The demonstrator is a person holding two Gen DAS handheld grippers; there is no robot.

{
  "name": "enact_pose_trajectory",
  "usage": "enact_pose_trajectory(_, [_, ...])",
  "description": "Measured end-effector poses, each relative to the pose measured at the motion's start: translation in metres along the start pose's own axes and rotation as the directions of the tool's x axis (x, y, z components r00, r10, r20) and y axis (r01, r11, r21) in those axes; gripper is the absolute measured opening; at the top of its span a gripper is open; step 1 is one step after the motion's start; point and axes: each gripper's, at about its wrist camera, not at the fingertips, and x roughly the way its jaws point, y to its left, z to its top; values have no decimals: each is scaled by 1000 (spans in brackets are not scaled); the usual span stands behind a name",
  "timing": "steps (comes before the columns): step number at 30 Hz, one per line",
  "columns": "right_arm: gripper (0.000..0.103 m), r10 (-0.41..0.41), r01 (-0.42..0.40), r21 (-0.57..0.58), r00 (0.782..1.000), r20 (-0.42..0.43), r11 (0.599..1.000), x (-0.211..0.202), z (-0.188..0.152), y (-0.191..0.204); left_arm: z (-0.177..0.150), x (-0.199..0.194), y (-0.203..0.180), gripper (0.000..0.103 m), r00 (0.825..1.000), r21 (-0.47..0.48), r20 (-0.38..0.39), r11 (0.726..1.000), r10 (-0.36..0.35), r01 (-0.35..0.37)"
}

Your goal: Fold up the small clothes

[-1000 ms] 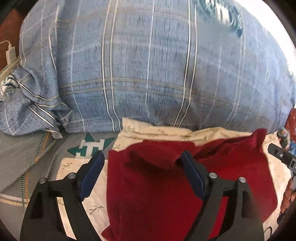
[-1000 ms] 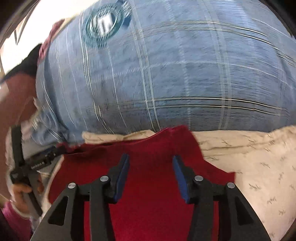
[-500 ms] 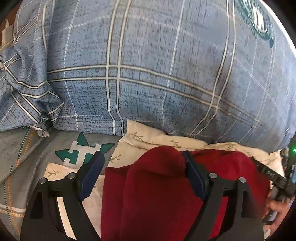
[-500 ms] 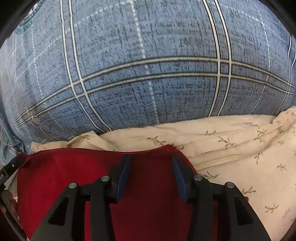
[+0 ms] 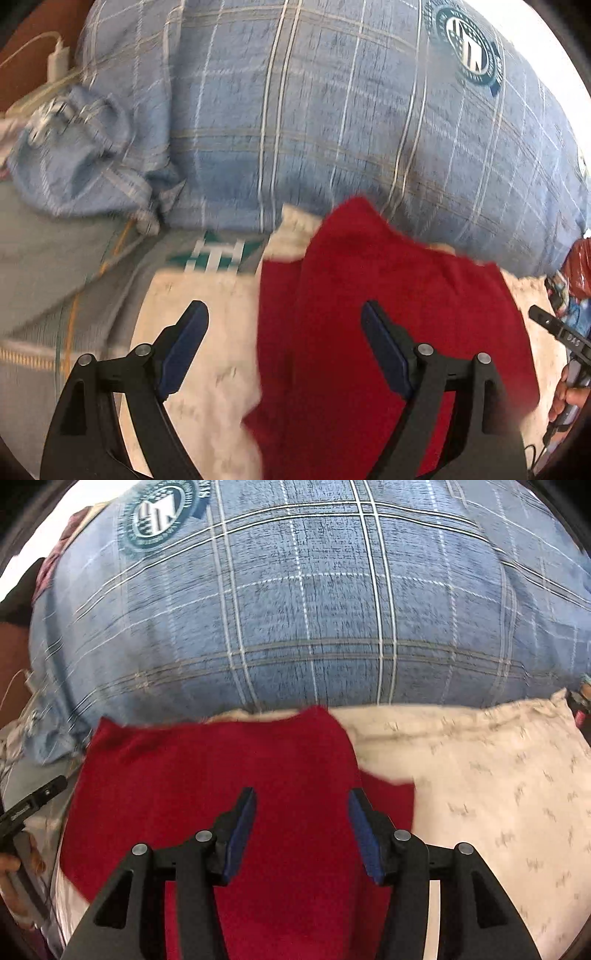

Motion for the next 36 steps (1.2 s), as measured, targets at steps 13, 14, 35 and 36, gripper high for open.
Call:
enact_pose_trajectory(13, [54, -64, 63, -33, 997, -40, 997, -14, -48, -6, -64, -2, 3, 85, 996, 17, -94, 1000, 13, -12])
enact_pose_trajectory(14, [54, -63, 62, -46, 998, -27, 997, -20, -49, -2, -66, -9, 3, 85, 996, 27, -86, 999, 24, -22])
enact_pose_trajectory(35, [47, -32, 18, -172, 996, -79, 985, -35, -82, 49, -88, -15, 18, 85, 998, 27, -59, 1000, 11, -10])
enact_pose_trajectory(36, [47, -6, -7, -187, 998, -69, 982, -40, -78, 60, -88, -15, 18, 85, 998, 29, -59, 1000, 10, -9])
